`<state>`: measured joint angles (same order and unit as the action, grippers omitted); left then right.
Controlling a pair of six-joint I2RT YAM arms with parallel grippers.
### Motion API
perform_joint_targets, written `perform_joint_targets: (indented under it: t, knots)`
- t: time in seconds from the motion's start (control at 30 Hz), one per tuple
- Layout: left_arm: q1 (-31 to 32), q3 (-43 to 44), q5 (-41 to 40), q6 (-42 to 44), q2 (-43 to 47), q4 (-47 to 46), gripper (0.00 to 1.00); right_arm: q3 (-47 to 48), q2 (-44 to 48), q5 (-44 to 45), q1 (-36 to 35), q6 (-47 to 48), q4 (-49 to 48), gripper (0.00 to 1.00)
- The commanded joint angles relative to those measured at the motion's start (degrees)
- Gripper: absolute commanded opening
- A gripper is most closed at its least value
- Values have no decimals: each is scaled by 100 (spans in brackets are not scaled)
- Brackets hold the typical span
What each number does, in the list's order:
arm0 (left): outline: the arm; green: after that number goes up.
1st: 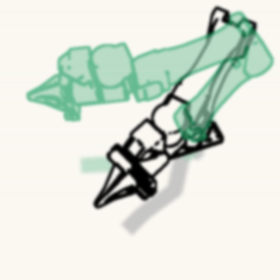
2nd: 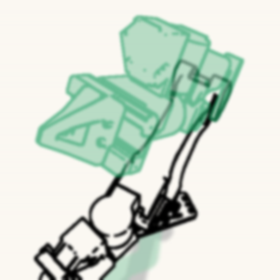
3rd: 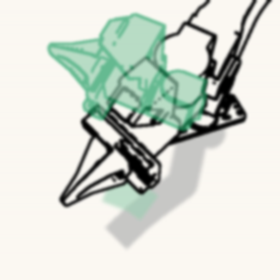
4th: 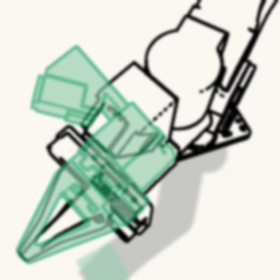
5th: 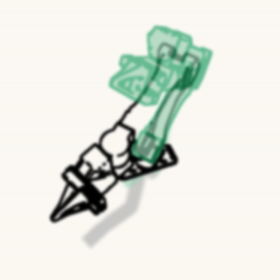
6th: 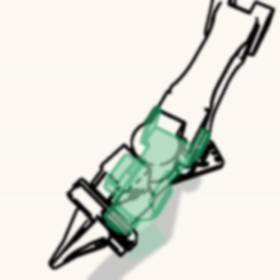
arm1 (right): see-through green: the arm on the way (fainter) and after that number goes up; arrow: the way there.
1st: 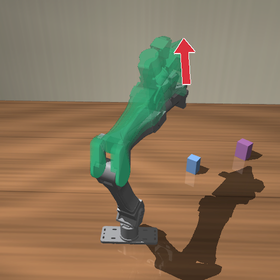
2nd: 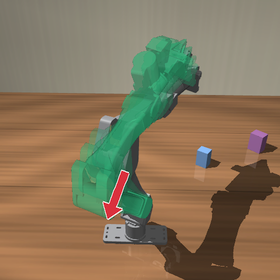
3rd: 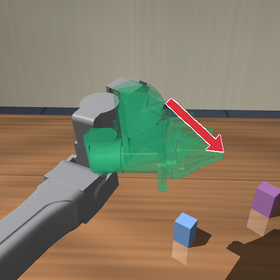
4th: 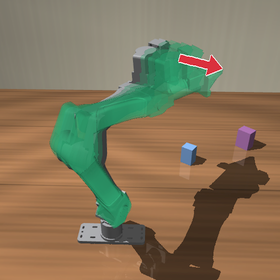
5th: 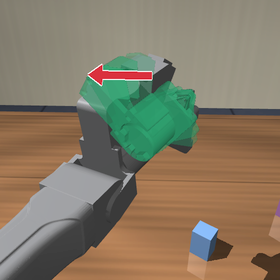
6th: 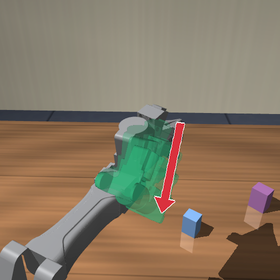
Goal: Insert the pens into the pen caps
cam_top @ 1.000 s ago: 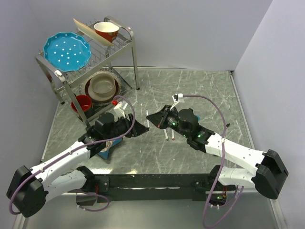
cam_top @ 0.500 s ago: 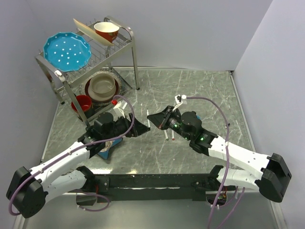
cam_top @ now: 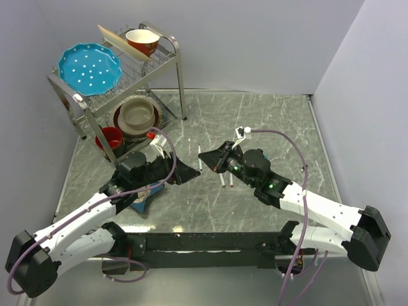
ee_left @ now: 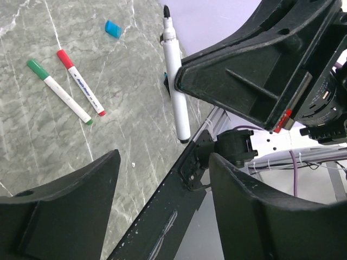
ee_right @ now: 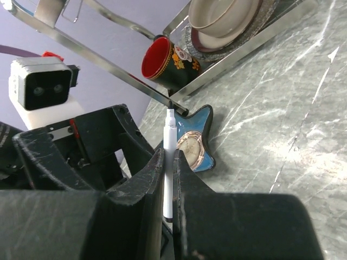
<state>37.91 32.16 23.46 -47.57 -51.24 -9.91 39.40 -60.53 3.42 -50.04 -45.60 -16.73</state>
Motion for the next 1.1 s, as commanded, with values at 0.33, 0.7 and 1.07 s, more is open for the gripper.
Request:
perform_joint_targets:
  t: [0.33,0.7,1.07]
  knots:
    - [-3,545,537,-121,-571,-828,52,-37,33,-8,-304,-133,-454,0]
    - [-3,668,414,-16,-624,-478,1,-125,76,-105,-384,-142,-612,17]
    - [-3,1423,-649,1337,-264,1904,1,358,902,1607,80,-36,2186,53]
